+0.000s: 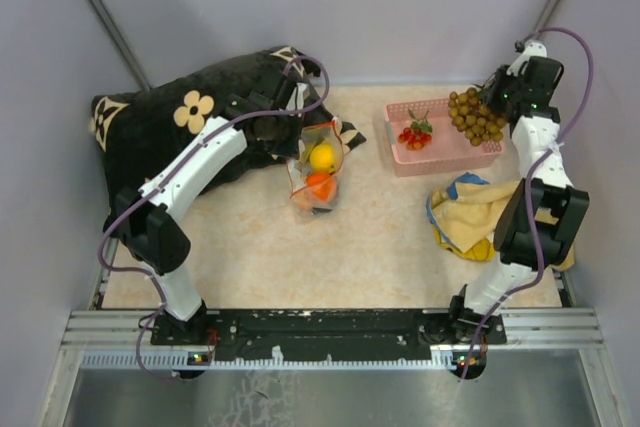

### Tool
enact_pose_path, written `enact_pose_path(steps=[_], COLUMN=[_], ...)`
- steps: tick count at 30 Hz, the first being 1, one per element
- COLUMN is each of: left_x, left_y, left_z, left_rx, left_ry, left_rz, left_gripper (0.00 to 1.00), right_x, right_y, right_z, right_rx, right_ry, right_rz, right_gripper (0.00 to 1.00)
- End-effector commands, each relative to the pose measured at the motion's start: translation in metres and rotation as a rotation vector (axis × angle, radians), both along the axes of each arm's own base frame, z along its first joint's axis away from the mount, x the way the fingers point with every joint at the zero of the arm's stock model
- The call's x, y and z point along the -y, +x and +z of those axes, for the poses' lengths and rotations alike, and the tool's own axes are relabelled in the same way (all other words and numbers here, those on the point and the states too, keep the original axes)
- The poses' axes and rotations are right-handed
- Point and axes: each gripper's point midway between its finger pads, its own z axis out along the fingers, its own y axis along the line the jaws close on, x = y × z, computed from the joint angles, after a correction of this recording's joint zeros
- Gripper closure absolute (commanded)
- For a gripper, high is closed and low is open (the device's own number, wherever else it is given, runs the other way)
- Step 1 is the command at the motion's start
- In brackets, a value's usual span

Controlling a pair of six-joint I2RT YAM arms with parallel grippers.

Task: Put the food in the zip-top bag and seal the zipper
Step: Pick up the fake fruit from the bin, then place the fake fruit in the zipper food storage bag.

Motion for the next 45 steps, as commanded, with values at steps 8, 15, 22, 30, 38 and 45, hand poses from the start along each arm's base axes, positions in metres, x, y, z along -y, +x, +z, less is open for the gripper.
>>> enact_pose_path(steps=[8, 15, 22, 30, 38, 45], left_x=[0.003, 0.007, 0.015, 0.019, 0.027, 0.032], left_y=[0.001, -0.002, -0.002, 0.001, 0.005, 0.005], left_z=[0.026, 0.025, 0.025, 0.022, 0.021, 0.022], left_rx=[0.073, 0.059, 0.047, 0.034, 0.018, 0.009], left_ry=[-0.062, -0.088, -0.119, -0.124, -0.146, -0.164], left_rz=[-0.027, -0.031, -0.045, -0.050, -0.051, -0.058], left_gripper=[1.00, 1.00, 1.00, 1.00, 1.00, 1.00], right_x=[-0.058, -0.120, -0.164, -0.222, -0.277, -0.314], right_y=[-0.053, -0.093, -0.124, -0.152, -0.174, -0.188], right_z=[0.098, 0.104, 0.111, 0.120, 0.128, 0.118], right_rx=[0.123, 0.063, -0.014, -0.093, -0.182, -0.313], right_ry=[0.035, 0.212, 0.290, 0.330, 0.391, 0.399], right_rz=[-0.049, 0.051, 0.120, 0.188, 0.279, 0.359], right_gripper=[1.00, 1.00, 1.00, 1.00, 1.00, 1.00])
